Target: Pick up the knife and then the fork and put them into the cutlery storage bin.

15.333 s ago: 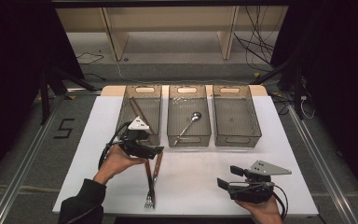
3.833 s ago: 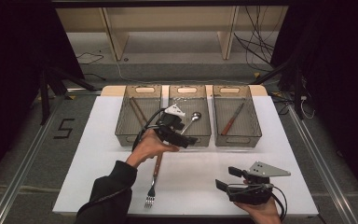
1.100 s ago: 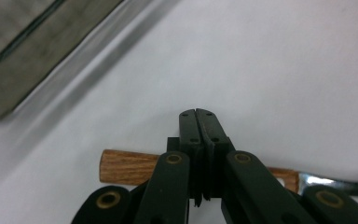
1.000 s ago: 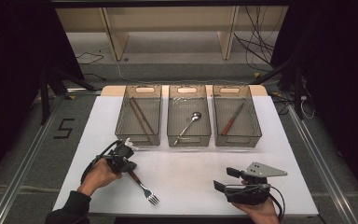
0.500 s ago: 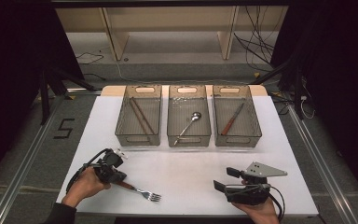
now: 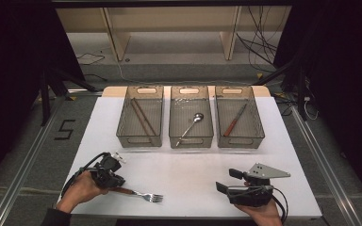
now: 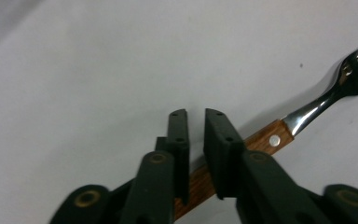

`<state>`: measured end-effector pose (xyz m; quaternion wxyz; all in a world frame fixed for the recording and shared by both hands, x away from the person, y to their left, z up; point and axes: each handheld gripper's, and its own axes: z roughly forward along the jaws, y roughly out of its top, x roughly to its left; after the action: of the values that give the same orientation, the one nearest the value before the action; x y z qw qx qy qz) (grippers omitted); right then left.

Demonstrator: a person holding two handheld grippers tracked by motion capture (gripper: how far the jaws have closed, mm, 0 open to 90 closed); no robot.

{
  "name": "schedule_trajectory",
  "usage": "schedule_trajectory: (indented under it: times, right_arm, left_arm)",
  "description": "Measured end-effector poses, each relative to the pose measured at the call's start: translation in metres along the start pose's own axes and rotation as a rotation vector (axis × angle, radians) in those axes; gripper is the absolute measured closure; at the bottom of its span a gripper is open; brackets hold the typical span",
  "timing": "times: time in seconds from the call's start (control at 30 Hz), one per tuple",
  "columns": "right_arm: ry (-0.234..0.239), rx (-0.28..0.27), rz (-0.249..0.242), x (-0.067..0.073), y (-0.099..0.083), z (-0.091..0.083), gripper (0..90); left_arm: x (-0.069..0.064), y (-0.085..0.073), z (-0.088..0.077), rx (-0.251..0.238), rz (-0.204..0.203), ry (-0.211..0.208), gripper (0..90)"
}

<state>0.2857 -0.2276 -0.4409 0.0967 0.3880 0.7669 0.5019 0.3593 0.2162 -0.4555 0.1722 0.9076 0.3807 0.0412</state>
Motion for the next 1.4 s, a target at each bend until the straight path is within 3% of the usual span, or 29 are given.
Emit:
schedule_trajectory:
  times: [0.07, 0.17, 0.3, 0.5, 0.63, 0.8, 1.2, 1.27, 1.4]
  right_arm:
    - [0.000, -0.001, -0.002, 0.000, 0.000, 0.000, 27.5]
    - [-0.001, -0.001, 0.001, 0.000, 0.000, 0.000, 27.5]
    - [0.000, -0.001, 0.003, 0.000, 0.000, -0.001, 27.5]
    - [0.000, -0.001, 0.002, 0.000, 0.000, 0.000, 27.5]
    - [0.000, 0.000, 0.001, 0.000, 0.000, 0.000, 27.5]
    - [0.002, -0.002, -0.002, 0.000, 0.000, 0.000, 27.5]
    - [0.001, 0.000, -0.001, 0.000, 0.000, 0.000, 27.5]
    - [0.001, 0.000, 0.001, 0.000, 0.000, 0.000, 27.5]
    - [0.003, 0.001, 0.001, 0.000, 0.000, 0.000, 27.5]
  left_arm:
    - [0.000, 0.005, -0.007, -0.016, 0.002, 0.002, 67.0]
    - [-0.003, 0.010, -0.015, -0.017, 0.046, 0.003, 51.4]
    - [-0.008, 0.012, -0.018, 0.013, 0.090, -0.007, 32.1]
    - [-0.014, 0.010, -0.012, 0.046, 0.144, -0.019, 20.1]
    - [-0.019, 0.007, -0.006, 0.072, 0.190, -0.042, 20.1]
    - [-0.025, 0.004, 0.000, 0.112, 0.268, -0.043, 28.6]
    - [-0.030, 0.005, 0.011, 0.172, 0.368, -0.033, 51.8]
    - [-0.030, 0.004, 0.011, 0.162, 0.364, -0.041, 54.5]
    - [-0.031, 0.004, 0.010, 0.166, 0.403, -0.052, 60.3]
